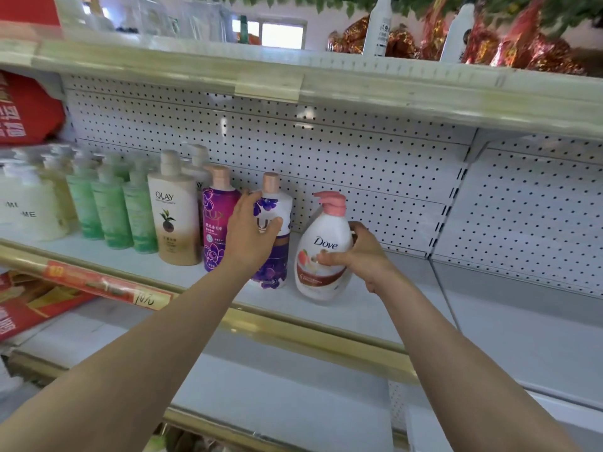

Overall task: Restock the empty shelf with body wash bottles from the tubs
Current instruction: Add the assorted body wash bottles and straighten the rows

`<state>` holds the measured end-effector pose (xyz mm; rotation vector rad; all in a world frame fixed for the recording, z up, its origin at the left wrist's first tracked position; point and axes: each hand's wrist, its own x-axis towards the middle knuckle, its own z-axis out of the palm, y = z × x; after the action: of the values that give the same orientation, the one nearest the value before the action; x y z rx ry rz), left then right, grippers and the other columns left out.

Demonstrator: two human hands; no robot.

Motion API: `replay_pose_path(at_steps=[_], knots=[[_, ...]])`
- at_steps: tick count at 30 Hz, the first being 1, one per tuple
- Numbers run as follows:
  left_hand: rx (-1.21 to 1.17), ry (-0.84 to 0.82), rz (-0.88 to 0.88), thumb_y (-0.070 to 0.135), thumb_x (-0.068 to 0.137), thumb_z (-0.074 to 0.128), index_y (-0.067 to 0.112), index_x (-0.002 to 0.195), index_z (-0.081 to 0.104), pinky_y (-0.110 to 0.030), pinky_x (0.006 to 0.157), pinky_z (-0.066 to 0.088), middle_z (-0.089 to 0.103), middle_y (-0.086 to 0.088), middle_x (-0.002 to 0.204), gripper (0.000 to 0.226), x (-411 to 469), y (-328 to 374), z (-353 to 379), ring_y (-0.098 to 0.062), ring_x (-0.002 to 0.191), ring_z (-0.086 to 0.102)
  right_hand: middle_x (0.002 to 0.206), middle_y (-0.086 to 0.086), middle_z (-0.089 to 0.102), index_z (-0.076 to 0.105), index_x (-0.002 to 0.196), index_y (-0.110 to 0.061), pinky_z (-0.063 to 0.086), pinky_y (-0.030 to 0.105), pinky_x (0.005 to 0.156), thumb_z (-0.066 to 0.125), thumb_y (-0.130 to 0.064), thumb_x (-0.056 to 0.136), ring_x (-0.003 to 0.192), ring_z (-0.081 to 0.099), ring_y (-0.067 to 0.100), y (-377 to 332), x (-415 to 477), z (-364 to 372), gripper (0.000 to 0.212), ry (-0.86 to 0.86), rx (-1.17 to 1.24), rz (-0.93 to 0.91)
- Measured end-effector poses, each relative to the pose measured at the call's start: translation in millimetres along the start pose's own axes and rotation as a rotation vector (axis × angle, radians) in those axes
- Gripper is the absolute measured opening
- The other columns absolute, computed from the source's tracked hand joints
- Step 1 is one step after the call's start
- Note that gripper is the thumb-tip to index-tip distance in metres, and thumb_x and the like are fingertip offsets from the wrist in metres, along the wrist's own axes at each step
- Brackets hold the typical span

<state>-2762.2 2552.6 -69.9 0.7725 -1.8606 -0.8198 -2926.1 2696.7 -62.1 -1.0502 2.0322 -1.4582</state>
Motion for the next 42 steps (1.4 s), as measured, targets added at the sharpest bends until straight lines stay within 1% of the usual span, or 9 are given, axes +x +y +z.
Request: replay_pose_path(at_steps=[7, 14, 17, 19, 22, 27, 34, 38, 42], knots=[[0.041, -0.011, 0.093, 0.023, 0.090, 0.064, 0.022, 0.144, 0.038, -0.046, 0.114, 0.033, 0.039, -0.004, 0.151, 0.060, 1.2, -11.9, -2.6, -0.020, 0.141, 0.033, 0.115, -0.004, 0.067, 0.051, 0.130, -0.022, 0.054, 0.034, 0.087, 0.095, -0.013, 0.059, 0.104, 0.064, 0.013, 26.6, 12.0, 15.4, 0.084, -0.006, -0.004, -0.018], [0.087, -0.064, 0.099, 0.024, 0.092, 0.064, 0.022, 0.150, 0.032, -0.026, 0.109, 0.026, 0.025, -0.001, 0.160, 0.067, -5.7, -5.5, -10.6, -0.015, 0.145, 0.025, 0.125, -0.006, 0.064, 0.044, 0.141, -0.028, 0.053, 0.040, 0.096, 0.093, -0.032, 0.062, 0.111, 0.063, 0.016, 25.3, 5.1, 16.6, 0.093, -0.038, -0.137, -0.001], [0.156, -0.093, 0.070, 0.028, 0.089, 0.068, 0.021, 0.150, 0.033, -0.037, 0.111, 0.033, 0.027, -0.003, 0.159, 0.070, -5.8, -1.9, -16.4, -0.022, 0.143, 0.031, 0.138, -0.002, 0.058, 0.031, 0.151, -0.027, 0.049, 0.042, 0.103, 0.090, -0.044, 0.064, 0.121, 0.059, 0.020, 11.2, -8.9, 13.7, 0.107, -0.052, -0.244, 0.060], [0.172, -0.098, 0.086, 0.028, 0.083, 0.073, 0.019, 0.144, 0.039, -0.047, 0.107, 0.041, 0.042, -0.004, 0.148, 0.070, -7.6, 2.4, -25.3, -0.027, 0.133, 0.044, 0.150, 0.005, 0.046, 0.018, 0.157, -0.022, 0.044, 0.038, 0.104, 0.085, -0.045, 0.074, 0.134, 0.048, 0.026, -5.6, -22.0, 9.8, 0.110, 0.036, -0.356, 0.089], [0.186, -0.125, 0.112, 0.025, 0.074, 0.080, 0.015, 0.135, 0.046, -0.049, 0.097, 0.047, 0.054, -0.005, 0.130, 0.070, -15.6, 11.3, -41.2, -0.030, 0.119, 0.053, 0.159, 0.010, 0.032, 0.015, 0.159, -0.019, 0.036, 0.040, 0.109, 0.073, -0.051, 0.084, 0.145, 0.032, 0.028, -31.2, -45.8, 4.4, 0.100, 0.181, -0.615, 0.015], [0.244, -0.162, 0.113, 0.037, 0.084, 0.065, 0.014, 0.134, 0.046, -0.049, 0.096, 0.047, 0.050, -0.010, 0.139, 0.058, -48.8, 22.1, -62.8, -0.035, 0.122, 0.050, 0.160, 0.010, 0.027, 0.018, 0.158, -0.018, 0.027, 0.042, 0.114, 0.049, -0.052, 0.098, 0.148, 0.020, 0.026, -61.0, -103.2, 17.4, 0.075, 0.233, -0.955, -0.086], [0.268, -0.303, 0.059, 0.041, 0.091, 0.055, 0.013, 0.131, 0.045, -0.049, 0.092, 0.047, 0.051, -0.010, 0.132, 0.050, -124.2, 6.3, -80.7, -0.036, 0.117, 0.049, 0.161, 0.010, 0.026, 0.022, 0.157, -0.018, 0.024, 0.045, 0.116, 0.042, -0.053, 0.100, 0.149, 0.018, 0.028, -45.0, -184.8, 51.3, 0.069, 0.193, -0.955, 0.020], [0.307, -0.424, -0.028, 0.042, 0.095, 0.053, 0.012, 0.144, 0.037, -0.048, 0.104, 0.040, 0.040, -0.009, 0.149, 0.059, -172.9, -16.9, -81.7, -0.033, 0.132, 0.039, 0.160, 0.010, 0.029, 0.025, 0.156, -0.017, 0.027, 0.045, 0.116, 0.045, -0.053, 0.099, 0.148, 0.020, 0.028, -8.3, -214.4, 68.1, 0.070, 0.159, -0.918, 0.120], [0.314, -0.557, -0.120, 0.040, 0.097, 0.050, 0.011, 0.148, 0.033, -0.045, 0.102, 0.039, 0.036, -0.007, 0.152, 0.061, -220.7, -58.4, -78.0, -0.033, 0.134, 0.036, 0.156, 0.013, 0.034, 0.027, 0.155, -0.015, 0.030, 0.044, 0.114, 0.048, -0.051, 0.098, 0.144, 0.027, 0.031, 42.4, -238.9, 88.7, 0.070, 0.100, -0.857, 0.235]])
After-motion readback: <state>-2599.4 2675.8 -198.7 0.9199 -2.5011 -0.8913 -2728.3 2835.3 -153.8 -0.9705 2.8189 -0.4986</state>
